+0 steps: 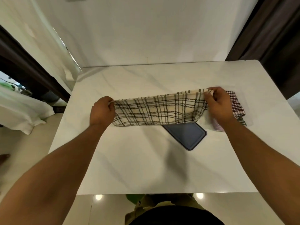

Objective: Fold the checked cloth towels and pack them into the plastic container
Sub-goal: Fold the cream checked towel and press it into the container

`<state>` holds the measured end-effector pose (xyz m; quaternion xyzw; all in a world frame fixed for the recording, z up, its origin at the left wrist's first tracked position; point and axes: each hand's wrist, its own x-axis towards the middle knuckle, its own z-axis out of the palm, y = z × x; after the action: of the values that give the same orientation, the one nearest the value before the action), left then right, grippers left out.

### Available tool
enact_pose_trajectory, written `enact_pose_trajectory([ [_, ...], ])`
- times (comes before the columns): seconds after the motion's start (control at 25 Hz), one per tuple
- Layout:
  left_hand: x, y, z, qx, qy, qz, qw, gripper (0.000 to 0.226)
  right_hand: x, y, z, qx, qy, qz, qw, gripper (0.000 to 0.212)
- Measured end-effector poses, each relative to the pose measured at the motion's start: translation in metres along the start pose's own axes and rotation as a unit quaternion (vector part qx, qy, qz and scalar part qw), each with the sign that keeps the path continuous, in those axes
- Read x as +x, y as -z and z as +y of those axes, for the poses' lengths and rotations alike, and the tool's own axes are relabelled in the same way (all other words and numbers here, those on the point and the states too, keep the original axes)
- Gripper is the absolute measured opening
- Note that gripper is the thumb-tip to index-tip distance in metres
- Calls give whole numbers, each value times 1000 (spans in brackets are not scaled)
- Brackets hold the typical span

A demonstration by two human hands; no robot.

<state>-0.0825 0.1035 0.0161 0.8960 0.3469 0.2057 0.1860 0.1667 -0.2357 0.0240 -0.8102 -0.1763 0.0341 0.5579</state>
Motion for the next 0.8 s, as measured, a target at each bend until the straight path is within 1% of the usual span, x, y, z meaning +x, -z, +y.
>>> enact_pose_trajectory([
  [0.04,9,-1,7,-42,18,24,999,17,5,3,-20,7,39,33,999,15],
  [0.12,25,-4,20,-123,48,64,989,19,7,8,-59,8,134,90,987,9],
  [0.16,30,-7,23,-146,57,67,985,19,-1,9,-73,3,176,99,979,6],
  [0.2,32,-12,23,-144,68,51,986,21,-12,8,-82,-12,210,92,973,5],
  [0.24,30,-16,22,-117,84,19,989,24,-25,3,-80,-27,241,68,968,6],
  [0.28,25,-22,18,-73,111,-33,991,32,-40,-4,-77,-50,269,31,961,7],
  [0.36,3,-37,13,35,158,-149,976,48,-72,-25,-60,-117,285,-79,948,12],
  [0.4,-10,-45,13,63,164,-189,966,46,-85,-41,-45,-153,275,-139,939,15],
  [0.44,-24,-55,16,49,179,-220,958,38,-97,-57,-31,-187,250,-199,929,18],
  [0.48,-38,-64,20,-25,233,-257,938,34,-110,-73,-15,-211,213,-256,919,22],
  [0.52,-52,-70,27,-150,331,-305,880,45,-122,-89,-2,-233,166,-307,908,25],
  [0.56,-68,-75,33,-262,426,-371,782,63,-132,-102,12,-244,121,-342,899,28],
  [0.6,-83,-81,38,-328,467,-430,700,77,-141,-110,19,-243,83,-371,892,31],
  [0.64,-96,-86,44,-358,471,-472,654,82,-150,-114,25,-221,55,-400,888,35],
  [0.68,-107,-92,49,-376,465,-489,636,75,-158,-115,28,-176,29,-425,887,39],
  [0.72,-116,-97,53,-387,464,-480,636,60,-167,-113,32,-133,12,-434,891,42],
  [0.76,-121,-101,57,-393,473,-452,647,45,-174,-109,37,-112,2,-410,905,43],
  [0.8,-123,-104,59,-396,483,-419,659,36,-179,-103,45,-115,-3,-346,931,44],
])
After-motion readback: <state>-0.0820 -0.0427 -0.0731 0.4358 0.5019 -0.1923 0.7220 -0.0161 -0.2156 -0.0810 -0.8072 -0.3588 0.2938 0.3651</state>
